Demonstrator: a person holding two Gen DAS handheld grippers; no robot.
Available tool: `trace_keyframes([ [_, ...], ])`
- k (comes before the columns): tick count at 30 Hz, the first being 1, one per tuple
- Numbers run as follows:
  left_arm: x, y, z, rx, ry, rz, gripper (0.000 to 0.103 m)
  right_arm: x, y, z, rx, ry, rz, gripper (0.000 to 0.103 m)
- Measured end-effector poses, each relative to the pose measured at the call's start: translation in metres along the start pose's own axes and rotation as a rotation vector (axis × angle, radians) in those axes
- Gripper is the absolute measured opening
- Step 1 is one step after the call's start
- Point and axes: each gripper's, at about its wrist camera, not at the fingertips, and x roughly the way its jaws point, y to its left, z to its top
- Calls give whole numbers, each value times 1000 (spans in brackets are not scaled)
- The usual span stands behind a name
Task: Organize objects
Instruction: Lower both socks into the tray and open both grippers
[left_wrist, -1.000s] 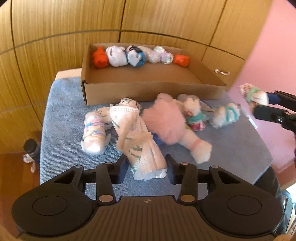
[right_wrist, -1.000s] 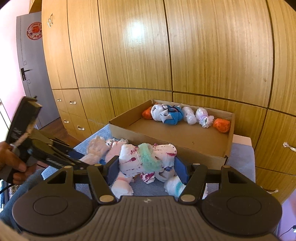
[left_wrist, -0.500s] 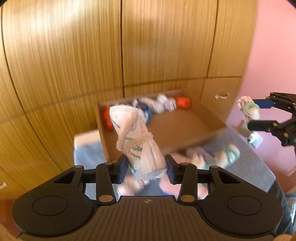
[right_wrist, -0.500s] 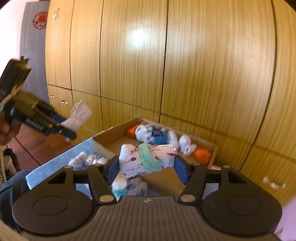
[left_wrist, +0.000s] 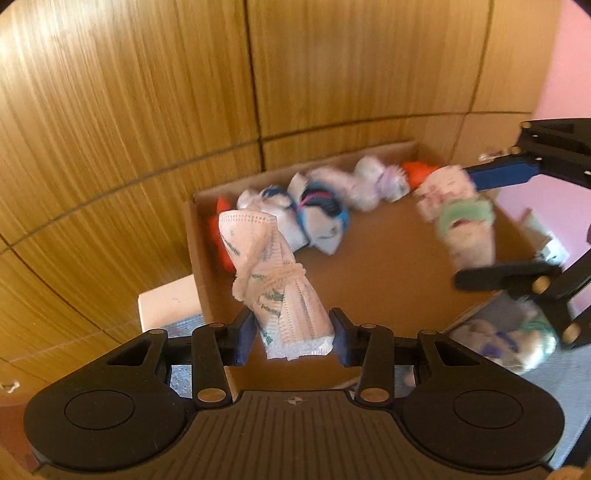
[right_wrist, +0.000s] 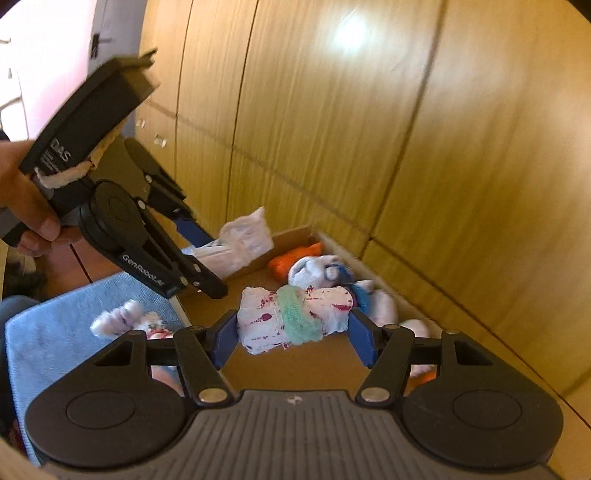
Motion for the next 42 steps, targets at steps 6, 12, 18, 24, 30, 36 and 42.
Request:
trace_keyframes([
  [6, 33, 16, 6, -1, 61, -19, 50, 56, 5, 5, -159, 71, 58, 59],
  [12, 45, 22, 13, 24, 99, -49, 50, 94, -1, 9, -248, 128, 118, 59],
  [18, 53, 22, 14, 23, 113, -53, 51, 116, -6, 12, -281, 157, 132, 59],
  [24, 54, 19, 14, 27, 117, -33, 54, 119, -7, 10, -292, 171, 130, 64],
  [30, 47, 11, 16, 59, 106, 3, 68, 117, -8, 10, -322, 171, 125, 66],
  [36, 33, 11, 15, 54, 61, -2, 80, 114, -10, 9, -329, 163, 123, 66],
  [42, 18, 12, 10, 41, 45, -21, 81, 111, -8, 11, -339, 159, 121, 63],
])
